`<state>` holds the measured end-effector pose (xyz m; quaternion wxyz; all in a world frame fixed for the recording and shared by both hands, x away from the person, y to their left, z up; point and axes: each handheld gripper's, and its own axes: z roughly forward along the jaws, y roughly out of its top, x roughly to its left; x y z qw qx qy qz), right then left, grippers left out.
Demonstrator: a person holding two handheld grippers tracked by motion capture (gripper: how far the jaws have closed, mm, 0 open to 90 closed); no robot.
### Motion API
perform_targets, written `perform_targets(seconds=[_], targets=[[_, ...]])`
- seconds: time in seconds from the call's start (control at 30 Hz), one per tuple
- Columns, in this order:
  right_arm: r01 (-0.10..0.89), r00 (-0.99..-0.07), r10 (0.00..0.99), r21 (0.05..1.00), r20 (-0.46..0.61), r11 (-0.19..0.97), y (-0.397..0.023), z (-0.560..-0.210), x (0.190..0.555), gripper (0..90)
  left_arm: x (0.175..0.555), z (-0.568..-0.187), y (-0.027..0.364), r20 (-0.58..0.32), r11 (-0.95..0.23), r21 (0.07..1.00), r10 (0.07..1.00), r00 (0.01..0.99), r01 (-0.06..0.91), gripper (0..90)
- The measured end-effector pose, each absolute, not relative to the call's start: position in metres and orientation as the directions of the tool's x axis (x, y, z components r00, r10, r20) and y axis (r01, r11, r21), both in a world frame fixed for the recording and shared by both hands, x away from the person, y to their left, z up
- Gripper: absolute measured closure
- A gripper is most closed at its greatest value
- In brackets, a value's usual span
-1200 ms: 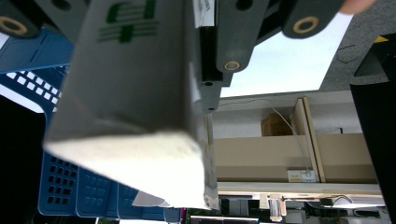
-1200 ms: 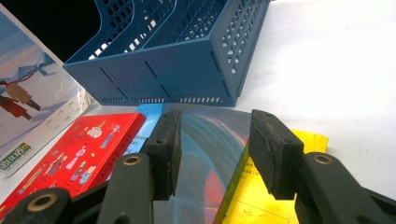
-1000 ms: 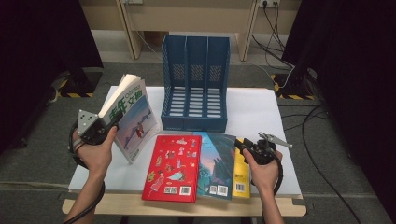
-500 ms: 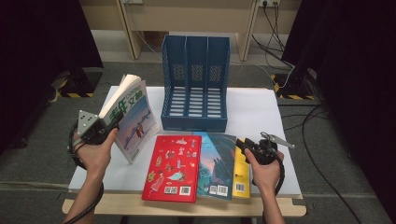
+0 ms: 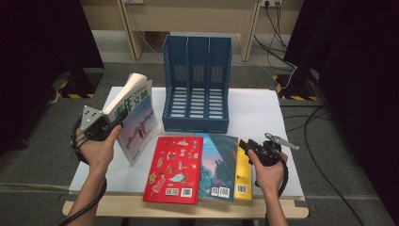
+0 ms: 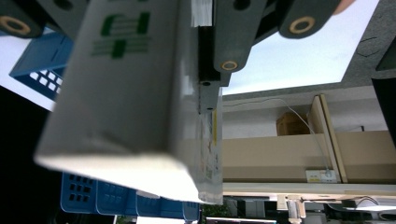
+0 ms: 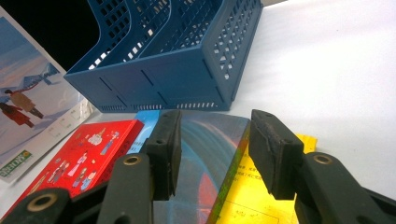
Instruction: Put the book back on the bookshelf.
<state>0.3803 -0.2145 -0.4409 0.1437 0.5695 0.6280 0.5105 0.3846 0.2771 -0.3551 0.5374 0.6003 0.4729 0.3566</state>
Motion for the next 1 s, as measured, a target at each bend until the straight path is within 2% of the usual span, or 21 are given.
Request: perform_targets(seconds=[0.3, 0.73, 1.0], targets=[[0.569, -0.306, 0.861, 0.803, 0.406, -0.177, -0.216, -0.441, 0.38, 55.0, 0.389, -0.335, 0.267, -0.104, 0.05, 0.977, 0.96, 0.258, 0.207, 73.9], [0.559, -0.31, 0.861, 0.81, 0.403, -0.178, -0.218, -0.44, 0.379, 55.0, 0.395, -0.305, 0.255, -0.083, 0.044, 0.987, 0.961, 0.263, 0.153, 73.9], [0.558, -0.305, 0.863, 0.81, 0.404, -0.182, -0.219, -0.44, 0.379, 55.0, 0.403, -0.287, 0.255, -0.078, 0.034, 0.986, 0.959, 0.271, 0.165, 73.9]])
